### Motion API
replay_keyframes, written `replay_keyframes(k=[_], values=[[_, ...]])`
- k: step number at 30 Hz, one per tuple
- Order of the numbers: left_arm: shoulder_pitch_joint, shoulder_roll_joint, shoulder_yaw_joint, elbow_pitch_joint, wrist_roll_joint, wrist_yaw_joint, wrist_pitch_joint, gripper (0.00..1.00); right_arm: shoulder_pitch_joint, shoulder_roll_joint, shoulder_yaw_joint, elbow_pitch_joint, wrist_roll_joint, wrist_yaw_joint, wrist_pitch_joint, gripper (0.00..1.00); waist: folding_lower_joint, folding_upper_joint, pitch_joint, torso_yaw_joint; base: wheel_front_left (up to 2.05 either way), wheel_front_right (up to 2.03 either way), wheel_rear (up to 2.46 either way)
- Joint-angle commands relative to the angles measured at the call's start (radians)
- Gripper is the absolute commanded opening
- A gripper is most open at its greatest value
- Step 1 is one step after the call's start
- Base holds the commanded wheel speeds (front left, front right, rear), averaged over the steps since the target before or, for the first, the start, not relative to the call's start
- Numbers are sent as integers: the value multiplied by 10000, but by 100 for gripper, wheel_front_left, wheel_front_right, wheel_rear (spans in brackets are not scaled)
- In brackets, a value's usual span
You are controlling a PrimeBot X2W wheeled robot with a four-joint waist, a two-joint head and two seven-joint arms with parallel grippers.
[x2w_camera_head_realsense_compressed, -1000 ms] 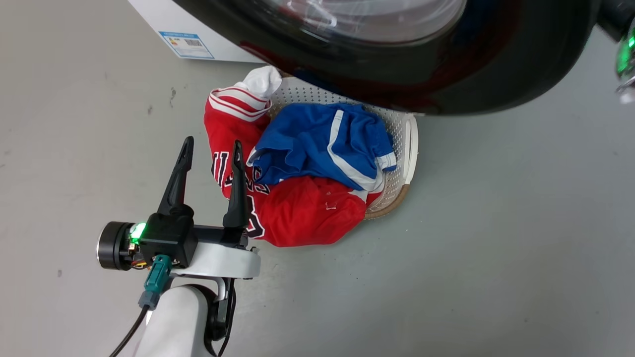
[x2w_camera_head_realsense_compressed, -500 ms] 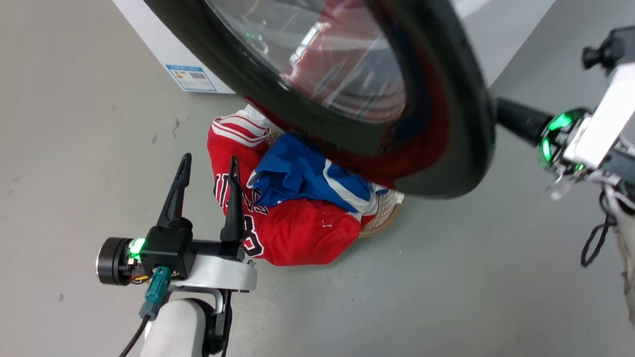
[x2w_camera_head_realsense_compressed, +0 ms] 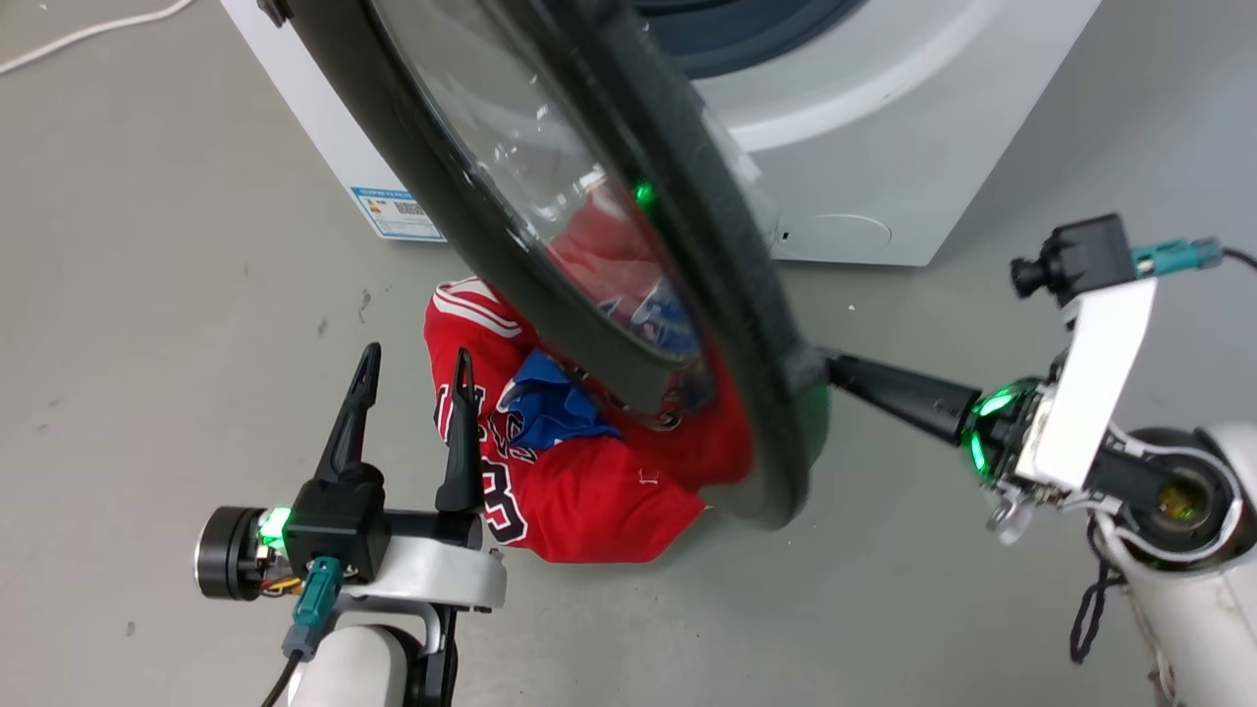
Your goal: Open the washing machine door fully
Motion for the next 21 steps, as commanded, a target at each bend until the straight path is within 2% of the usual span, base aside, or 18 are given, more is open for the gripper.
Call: replay_keyframes(k=[1,8,21], values=[[151,-15,-8,22,41,3,-27,100,286,127,146,-226,24,29,78,0,1,-1,-143,11,0,0,0],[381,-15,14,18,69,13,-27,100,1027,473,640,-666,83,29,140,0,1,-1,-459,44,0,0,0],[726,-15,15,70,66,79,-27,100,1772,900,1263,-727,73,29,217,0,1,-1,-907,90,0,0,0]])
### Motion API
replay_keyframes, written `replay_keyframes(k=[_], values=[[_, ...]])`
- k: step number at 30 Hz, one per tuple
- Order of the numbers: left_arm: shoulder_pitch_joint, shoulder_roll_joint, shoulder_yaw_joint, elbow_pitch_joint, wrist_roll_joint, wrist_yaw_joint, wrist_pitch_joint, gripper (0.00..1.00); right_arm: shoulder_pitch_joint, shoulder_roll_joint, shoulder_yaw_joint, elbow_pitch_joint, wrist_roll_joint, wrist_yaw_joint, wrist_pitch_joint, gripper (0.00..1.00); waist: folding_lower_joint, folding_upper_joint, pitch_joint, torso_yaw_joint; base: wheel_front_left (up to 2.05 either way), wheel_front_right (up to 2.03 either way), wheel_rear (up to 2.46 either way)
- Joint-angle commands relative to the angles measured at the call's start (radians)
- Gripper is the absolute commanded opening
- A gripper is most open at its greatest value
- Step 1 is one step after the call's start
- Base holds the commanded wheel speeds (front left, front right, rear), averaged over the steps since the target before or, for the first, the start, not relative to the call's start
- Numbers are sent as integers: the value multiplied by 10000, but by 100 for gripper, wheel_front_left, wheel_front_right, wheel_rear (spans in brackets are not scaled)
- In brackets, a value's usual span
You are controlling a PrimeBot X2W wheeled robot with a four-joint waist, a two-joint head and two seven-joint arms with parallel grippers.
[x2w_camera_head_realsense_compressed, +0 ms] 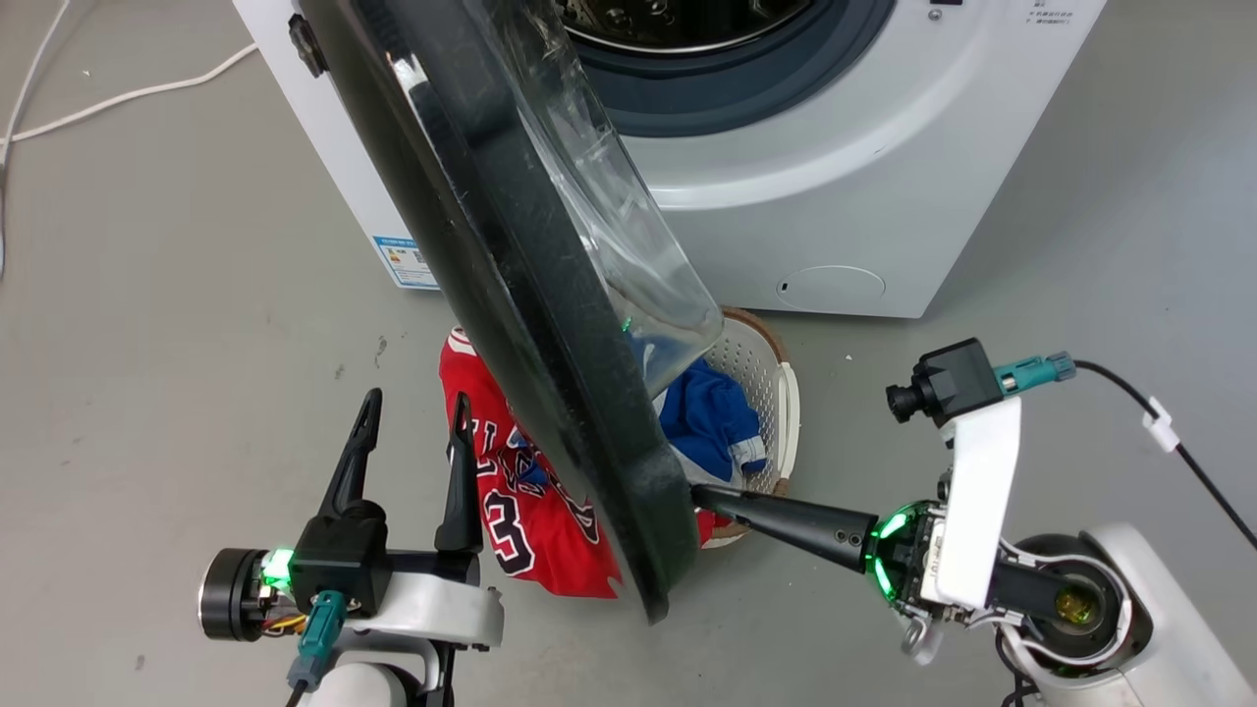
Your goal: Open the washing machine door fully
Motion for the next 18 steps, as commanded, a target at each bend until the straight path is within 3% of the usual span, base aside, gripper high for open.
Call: replay_keyframes(k=[1,9,17,18], values=[[91,-13,9,17,35,35,-27,100,269,152,118,-19,63,29,21,0,1,0,-77,4,0,0,0],[433,-13,40,69,-3,120,-27,100,797,278,222,29,78,27,-120,0,1,0,-557,-90,0,0,0],[968,-13,153,151,20,136,-27,100,1679,447,-698,-139,339,27,-1191,0,1,0,-1356,-218,0,0,0],[1037,-15,168,155,15,150,-27,100,1816,461,-861,-197,366,29,-1373,13,1,0,-1463,-238,0,0,0]])
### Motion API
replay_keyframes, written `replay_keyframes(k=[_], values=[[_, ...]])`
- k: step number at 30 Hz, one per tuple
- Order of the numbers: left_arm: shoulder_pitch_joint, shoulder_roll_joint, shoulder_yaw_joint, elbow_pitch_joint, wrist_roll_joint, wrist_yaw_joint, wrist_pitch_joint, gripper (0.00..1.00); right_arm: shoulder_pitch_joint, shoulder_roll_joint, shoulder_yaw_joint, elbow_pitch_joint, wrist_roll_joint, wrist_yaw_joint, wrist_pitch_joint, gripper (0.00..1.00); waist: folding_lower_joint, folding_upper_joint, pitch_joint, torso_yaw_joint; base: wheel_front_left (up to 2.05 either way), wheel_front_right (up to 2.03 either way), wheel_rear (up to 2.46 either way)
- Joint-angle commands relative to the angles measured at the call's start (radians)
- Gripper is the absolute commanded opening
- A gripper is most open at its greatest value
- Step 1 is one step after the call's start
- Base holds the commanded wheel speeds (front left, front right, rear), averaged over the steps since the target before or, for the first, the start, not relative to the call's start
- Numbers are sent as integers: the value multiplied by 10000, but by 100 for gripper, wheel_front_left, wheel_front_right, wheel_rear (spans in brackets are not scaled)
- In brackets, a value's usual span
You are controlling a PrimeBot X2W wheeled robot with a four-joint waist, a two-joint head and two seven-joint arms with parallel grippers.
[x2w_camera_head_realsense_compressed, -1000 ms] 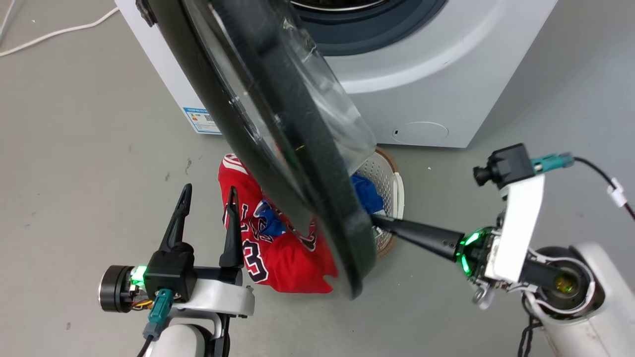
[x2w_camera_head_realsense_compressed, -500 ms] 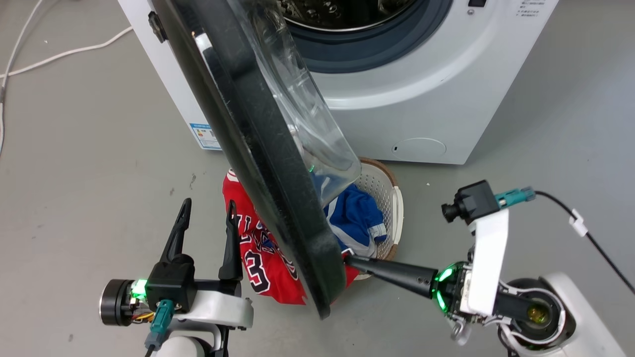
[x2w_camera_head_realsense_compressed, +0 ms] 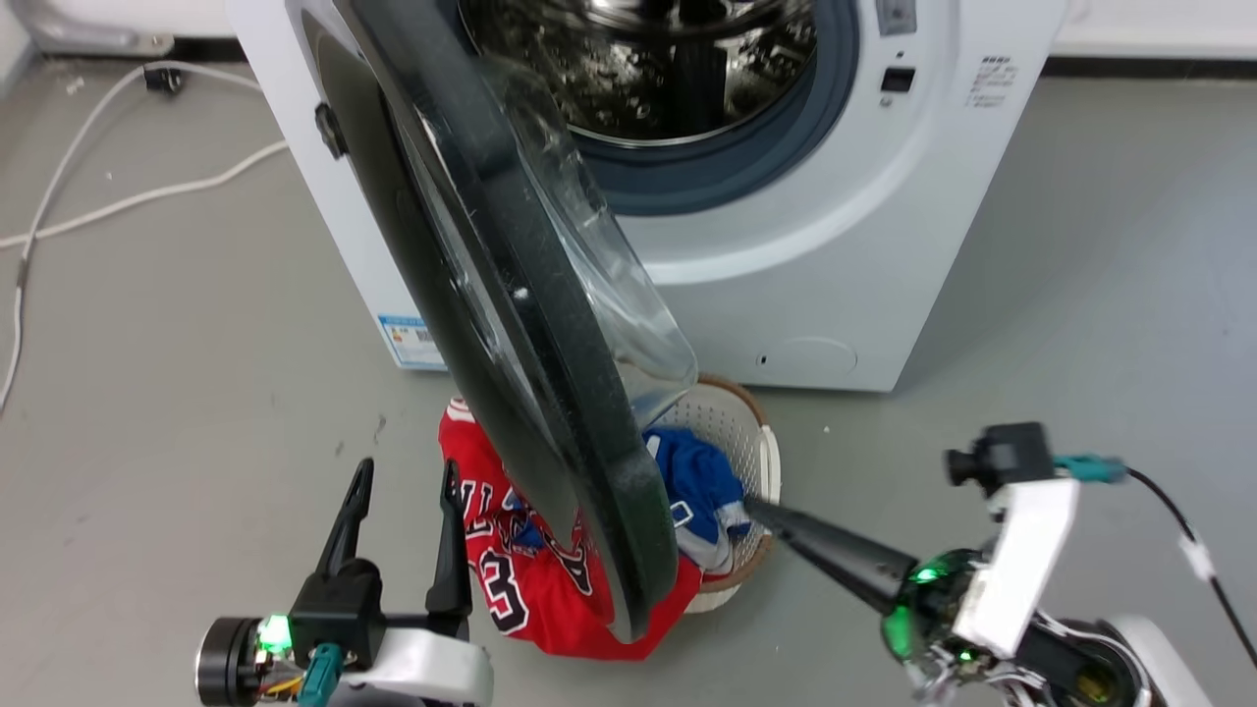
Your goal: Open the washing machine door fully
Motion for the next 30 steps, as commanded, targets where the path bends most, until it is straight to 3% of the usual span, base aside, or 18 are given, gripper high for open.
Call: replay_keyframes(k=[1,2,3,4,10,13,17,18,21,28,30], values=[[229,-13,62,-3,16,62,-27,100,360,67,-307,-145,91,25,-333,49,1,0,-327,-81,0,0,0],[291,-13,79,-2,15,58,-27,100,483,87,-493,-240,81,25,-543,66,1,0,-425,-100,0,0,0],[356,-13,83,-8,16,66,-27,100,593,126,-706,-329,43,27,-795,94,1,0,-503,-111,0,0,0],[420,-13,90,-7,20,69,-27,100,732,203,-921,-402,72,25,-1070,100,1,0,-584,-123,0,0,0],[800,-13,207,-71,55,99,-27,100,1333,481,-2035,-994,-983,25,-3124,100,1,0,-979,-260,0,0,0],[911,-13,261,-118,75,96,-27,100,1431,370,-2501,-1217,-2936,25,-5048,100,1,0,-1057,-334,0,0,0],[1076,-10,328,-159,113,111,-27,100,1562,158,-2209,-1178,-5584,25,-7427,100,1,0,-1147,-447,0,0,0],[1076,-10,328,-159,113,111,-27,100,1562,158,-2209,-1178,-5584,25,-7427,100,1,0,-1147,-447,0,0,0],[1094,-15,344,-182,136,77,-27,100,1593,-260,-1819,-1152,-7616,25,-8959,100,1,0,-1186,-524,0,0,0],[1128,-12,359,-191,150,52,-27,100,1874,-76,-2185,-1501,-11689,22,-9546,100,1,0,-1183,-597,0,0,0],[1095,-12,341,-204,144,57,-27,100,2049,270,-2470,-1549,-12712,12,-9548,100,1,0,-1165,-593,0,0,0]])
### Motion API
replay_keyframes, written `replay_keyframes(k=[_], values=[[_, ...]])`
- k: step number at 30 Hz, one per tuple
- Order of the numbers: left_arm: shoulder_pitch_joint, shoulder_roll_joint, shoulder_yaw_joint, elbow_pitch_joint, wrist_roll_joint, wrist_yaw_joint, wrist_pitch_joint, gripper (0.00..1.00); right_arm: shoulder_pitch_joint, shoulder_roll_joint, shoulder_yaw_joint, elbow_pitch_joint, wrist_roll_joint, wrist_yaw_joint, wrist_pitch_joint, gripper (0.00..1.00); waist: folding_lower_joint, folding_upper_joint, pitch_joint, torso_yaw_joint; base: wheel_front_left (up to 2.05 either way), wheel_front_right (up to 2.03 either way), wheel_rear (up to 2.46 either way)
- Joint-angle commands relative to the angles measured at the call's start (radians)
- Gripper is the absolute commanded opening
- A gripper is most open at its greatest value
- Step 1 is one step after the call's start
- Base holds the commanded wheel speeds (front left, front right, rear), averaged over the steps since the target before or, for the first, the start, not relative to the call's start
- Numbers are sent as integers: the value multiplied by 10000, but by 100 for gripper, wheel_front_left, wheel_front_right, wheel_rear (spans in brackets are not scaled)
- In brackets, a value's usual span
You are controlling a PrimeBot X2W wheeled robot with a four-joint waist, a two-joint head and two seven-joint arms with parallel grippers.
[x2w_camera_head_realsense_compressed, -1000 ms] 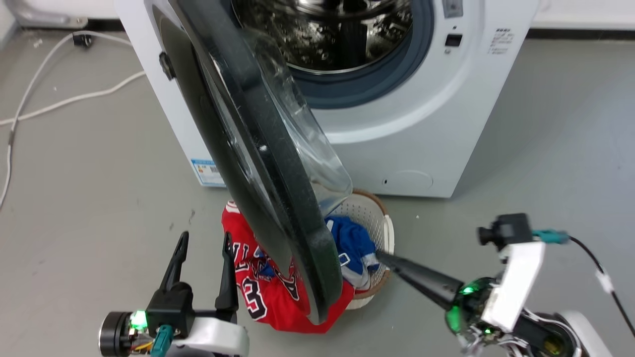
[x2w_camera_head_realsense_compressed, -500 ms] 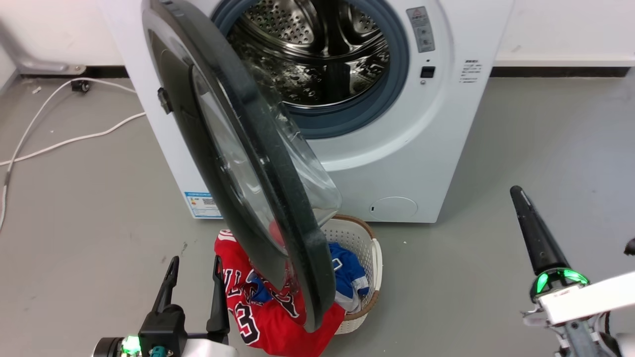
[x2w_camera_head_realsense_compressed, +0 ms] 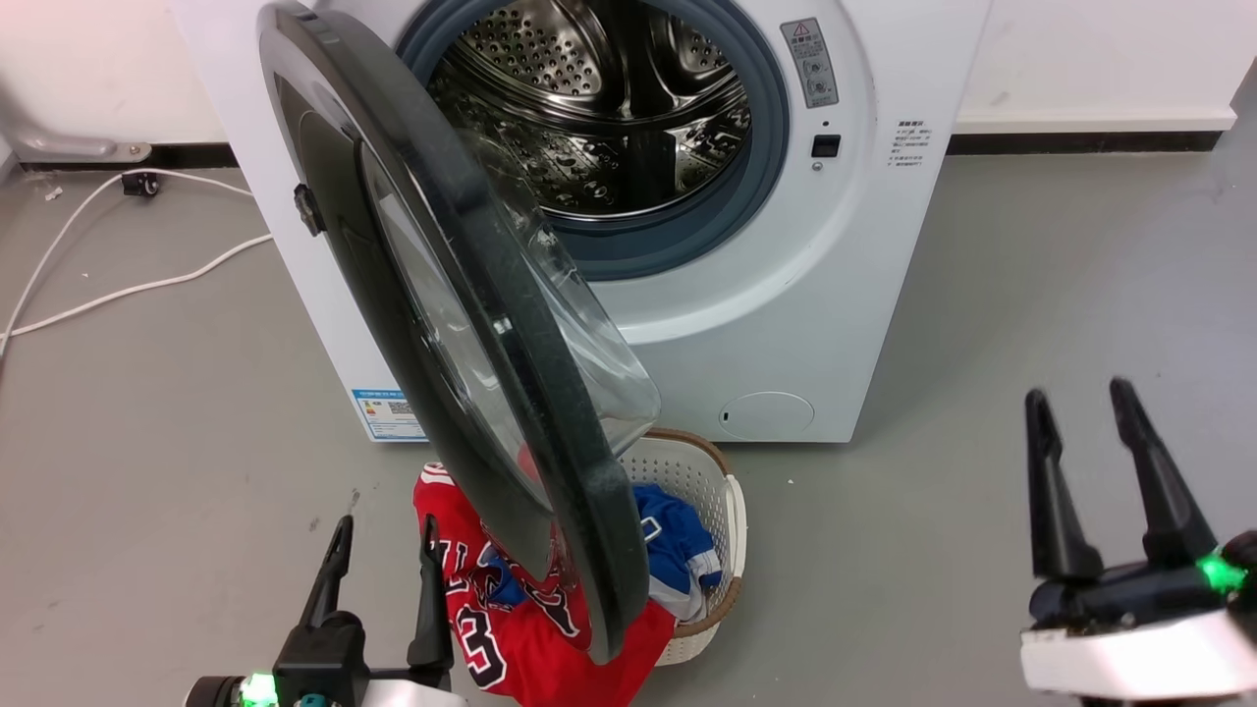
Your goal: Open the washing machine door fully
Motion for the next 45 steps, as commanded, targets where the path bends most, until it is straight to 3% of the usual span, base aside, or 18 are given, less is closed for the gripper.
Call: replay_keyframes(k=[1,6,15,26,44,45], values=[[28,-11,0,-21,64,6,-27,100,245,184,-104,-11,-519,-3,-14,100,1,0,14,15,0,0,0],[-7,-10,-30,-19,41,-31,-27,100,643,829,-500,166,-2037,-4,-17,100,1,0,46,65,0,0,0],[19,-11,-69,6,71,-32,-27,100,1147,1208,-862,1109,-2866,-6,-19,100,1,0,51,170,0,0,0],[65,-10,-81,25,76,-30,-27,100,1312,1229,-840,1943,-2490,-6,-20,100,1,0,-2,266,0,0,0],[123,-9,-56,125,209,7,-27,100,1406,1229,-777,2129,-2101,-4,-21,100,1,0,-149,288,0,0,0],[122,3,-60,142,235,0,-27,50,1401,1229,-778,2121,-2097,-4,-21,100,1,0,-155,288,0,0,0]])
